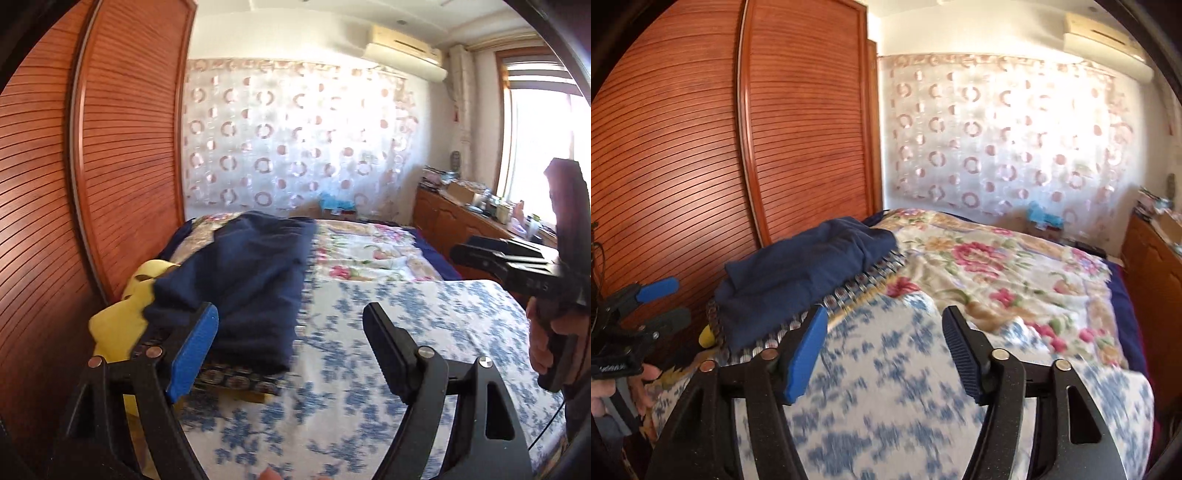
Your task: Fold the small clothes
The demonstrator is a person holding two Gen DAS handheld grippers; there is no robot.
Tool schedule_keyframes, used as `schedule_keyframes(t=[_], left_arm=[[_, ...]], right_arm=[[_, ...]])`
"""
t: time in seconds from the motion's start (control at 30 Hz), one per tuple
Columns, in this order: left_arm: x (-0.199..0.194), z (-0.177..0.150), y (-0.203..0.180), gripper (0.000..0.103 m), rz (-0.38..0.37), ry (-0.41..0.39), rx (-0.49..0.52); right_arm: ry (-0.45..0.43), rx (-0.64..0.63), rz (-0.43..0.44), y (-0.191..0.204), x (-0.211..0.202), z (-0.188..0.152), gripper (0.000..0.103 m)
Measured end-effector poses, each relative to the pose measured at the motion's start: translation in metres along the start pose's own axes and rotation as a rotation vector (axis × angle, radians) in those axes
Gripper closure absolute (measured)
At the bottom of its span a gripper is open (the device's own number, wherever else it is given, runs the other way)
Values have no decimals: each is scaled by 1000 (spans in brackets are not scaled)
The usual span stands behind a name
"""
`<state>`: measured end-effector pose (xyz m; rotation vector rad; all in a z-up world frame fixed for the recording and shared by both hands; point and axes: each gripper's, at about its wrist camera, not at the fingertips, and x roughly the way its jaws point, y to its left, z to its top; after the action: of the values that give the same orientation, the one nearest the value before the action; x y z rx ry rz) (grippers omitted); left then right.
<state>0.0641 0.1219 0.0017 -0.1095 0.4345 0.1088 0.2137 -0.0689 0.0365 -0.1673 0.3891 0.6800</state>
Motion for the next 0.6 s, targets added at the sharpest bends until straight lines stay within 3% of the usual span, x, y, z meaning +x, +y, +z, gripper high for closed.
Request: schedule_keyframes(t=[0.23, 0.47, 0.6], left_arm=[[-11, 3, -43, 22, -73, -7, 36], [-29, 9, -83, 22, -106, -16, 79], [-37, 11, -96, 22, -117, -18, 85]], right_arm=[[-60, 68, -134, 7, -94, -30, 20], [-108, 124, -241, 29, -168, -49, 19], [-123, 131, -282, 50, -187, -57, 19]])
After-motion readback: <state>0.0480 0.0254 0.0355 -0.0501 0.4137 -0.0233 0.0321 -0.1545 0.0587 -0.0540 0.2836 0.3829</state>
